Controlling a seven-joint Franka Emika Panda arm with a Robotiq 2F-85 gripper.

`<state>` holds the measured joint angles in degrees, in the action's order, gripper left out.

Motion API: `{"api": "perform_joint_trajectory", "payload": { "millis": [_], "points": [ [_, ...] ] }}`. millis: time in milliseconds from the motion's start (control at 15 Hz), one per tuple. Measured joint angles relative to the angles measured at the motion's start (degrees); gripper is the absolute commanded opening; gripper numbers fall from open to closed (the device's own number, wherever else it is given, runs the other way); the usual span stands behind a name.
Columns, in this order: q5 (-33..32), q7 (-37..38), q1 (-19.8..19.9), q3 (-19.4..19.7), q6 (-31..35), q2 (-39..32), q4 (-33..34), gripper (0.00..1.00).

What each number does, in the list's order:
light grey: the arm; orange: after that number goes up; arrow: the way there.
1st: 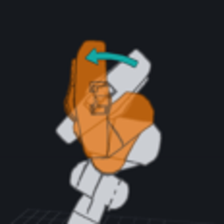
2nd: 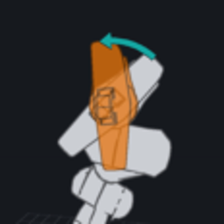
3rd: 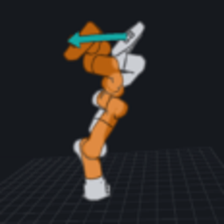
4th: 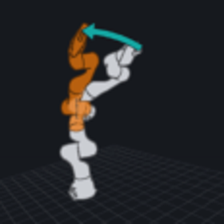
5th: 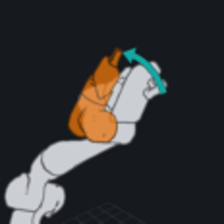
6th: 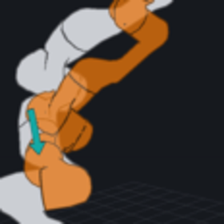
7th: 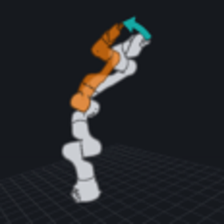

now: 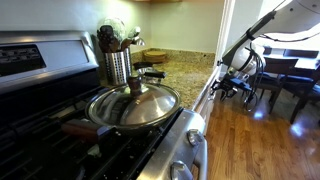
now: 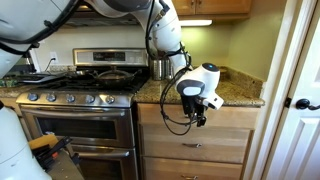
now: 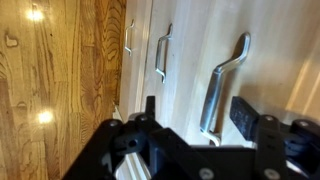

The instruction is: Open the topmost drawer fully

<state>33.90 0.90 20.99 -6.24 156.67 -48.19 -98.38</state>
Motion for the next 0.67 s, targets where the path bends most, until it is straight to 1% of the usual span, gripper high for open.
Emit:
{"api": "perform_joint_trajectory", "payload": {
  "millis": [133,400,600,667],
  "points": [
    [0.0,0.14,-0.25,0.01,0.0,-0.22,0.35,0.33],
    [0.0,0.61,-0.43,-0.02,-0.01,-1.05,1.27,0.09],
    [0.0,2.16,-0.79,-0.01,-0.41,-1.51,2.52,0.02],
    [0.0,2.62,-0.94,0.0,-0.51,-1.59,2.81,0.05]
  ]
}}
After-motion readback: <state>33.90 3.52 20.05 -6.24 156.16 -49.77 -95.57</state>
